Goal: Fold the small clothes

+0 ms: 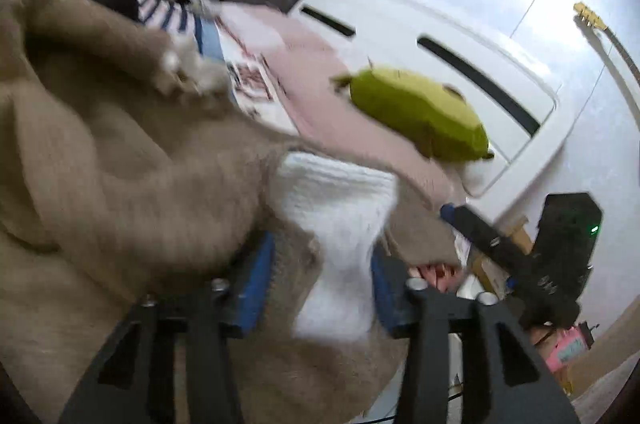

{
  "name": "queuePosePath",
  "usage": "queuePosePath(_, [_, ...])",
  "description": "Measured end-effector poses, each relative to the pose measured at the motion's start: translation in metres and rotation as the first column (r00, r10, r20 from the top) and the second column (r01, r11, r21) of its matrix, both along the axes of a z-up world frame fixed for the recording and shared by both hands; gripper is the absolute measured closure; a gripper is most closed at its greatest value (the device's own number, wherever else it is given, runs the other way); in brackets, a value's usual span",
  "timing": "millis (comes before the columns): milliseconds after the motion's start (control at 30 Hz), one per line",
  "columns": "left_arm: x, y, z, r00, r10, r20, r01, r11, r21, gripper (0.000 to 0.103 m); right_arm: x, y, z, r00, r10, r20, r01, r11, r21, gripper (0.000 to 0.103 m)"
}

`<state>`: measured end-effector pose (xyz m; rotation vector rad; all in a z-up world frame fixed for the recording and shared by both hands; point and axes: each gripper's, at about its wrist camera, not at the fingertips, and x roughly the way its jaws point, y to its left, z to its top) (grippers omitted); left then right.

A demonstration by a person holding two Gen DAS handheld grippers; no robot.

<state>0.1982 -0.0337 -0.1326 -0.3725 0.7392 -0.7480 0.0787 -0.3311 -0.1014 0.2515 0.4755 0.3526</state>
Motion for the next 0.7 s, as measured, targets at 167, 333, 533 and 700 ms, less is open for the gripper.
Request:
queuePosePath(167, [-0.029, 0.016, 0.005, 0.999, 0.011, 0.048, -0.012, 1.000, 0.014, 0.028, -0.001, -0.008, -0.010, 0.999, 0.002, -0.037, -0.001, 1.000, 0.010, 0.045])
queuePosePath(333, [-0.056, 0.089, 0.011, 0.957, 0.257, 0.134, -0.274, 0.953, 0.129, 0.017, 0.018, 0.021, -0.026, 0.991, 0.103, -0.088, -0.099, 0.993, 0.057, 0.029])
queuePosePath(533, [-0.069, 0.194, -0.027, 0.823, 0.557, 0.115, -0.563, 0.771, 0.297, 0.016, 0.060, 0.068, -0.077, 0.949, 0.118, -0.294, -0.119, 0.993, 0.012, 0.029])
queuePosePath(700, [-0.071, 0.228, -0.074, 0.799, 0.601, 0.012, -0.573, 0.756, 0.316, 0.020, 0.072, 0.082, -0.100, 0.931, 0.104, -0.349, -0.091, 0.994, 0.053, 0.027])
